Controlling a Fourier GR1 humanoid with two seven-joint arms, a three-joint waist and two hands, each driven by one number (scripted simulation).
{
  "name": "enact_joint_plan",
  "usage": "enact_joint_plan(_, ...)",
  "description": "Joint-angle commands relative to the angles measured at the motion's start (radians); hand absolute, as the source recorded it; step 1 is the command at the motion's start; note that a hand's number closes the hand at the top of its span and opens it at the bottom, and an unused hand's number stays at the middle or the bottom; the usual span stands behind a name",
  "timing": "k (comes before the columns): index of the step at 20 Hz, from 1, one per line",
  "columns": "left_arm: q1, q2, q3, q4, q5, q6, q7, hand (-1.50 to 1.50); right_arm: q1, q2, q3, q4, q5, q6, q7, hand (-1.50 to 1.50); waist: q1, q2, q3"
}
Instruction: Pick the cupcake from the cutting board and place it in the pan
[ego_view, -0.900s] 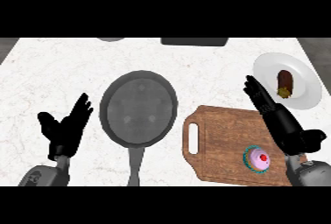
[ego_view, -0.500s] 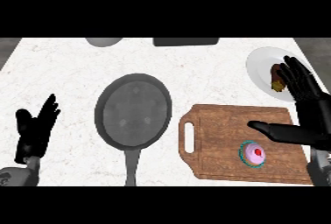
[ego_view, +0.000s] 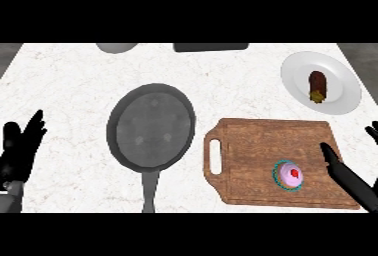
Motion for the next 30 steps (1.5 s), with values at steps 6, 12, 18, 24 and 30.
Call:
enact_joint_plan(6, -0.044, 0.025, 0.009, -0.001, -0.026, -0.030, 0.032, 0.00, 0.309, -0.217, 0.031, -0.358, 0.276, 0.007, 0.355, -1.50, 0.038, 0.012, -0.004)
enact_joint_plan(12, -0.054, -0.001, -0.021, -0.004, -0.045, -0.030, 0.029, 0.00, 0.361, -0.446, 0.004, -0.410, 0.405, 0.206, 0.692, -1.50, 0.065, 0.024, -0.010)
enact_joint_plan(18, -0.080, -0.024, -0.035, 0.005, -0.061, -0.028, 0.028, 0.00, 0.280, -0.619, 0.012, -0.488, 0.397, 0.433, 1.066, -1.50, 0.094, 0.028, -0.008)
enact_joint_plan(24, -0.099, -0.033, -0.034, -0.007, -0.058, -0.039, 0.070, 0.00, 0.054, -0.708, 0.115, -0.480, 0.304, 0.618, 1.369, -1.50, 0.105, 0.024, -0.004)
enact_joint_plan(30, -0.115, -0.037, -0.033, -0.007, -0.085, -0.036, 0.077, 0.00, -0.154, -0.623, 0.301, -0.353, 0.323, 0.633, 1.485, -1.50, 0.103, 0.021, -0.002)
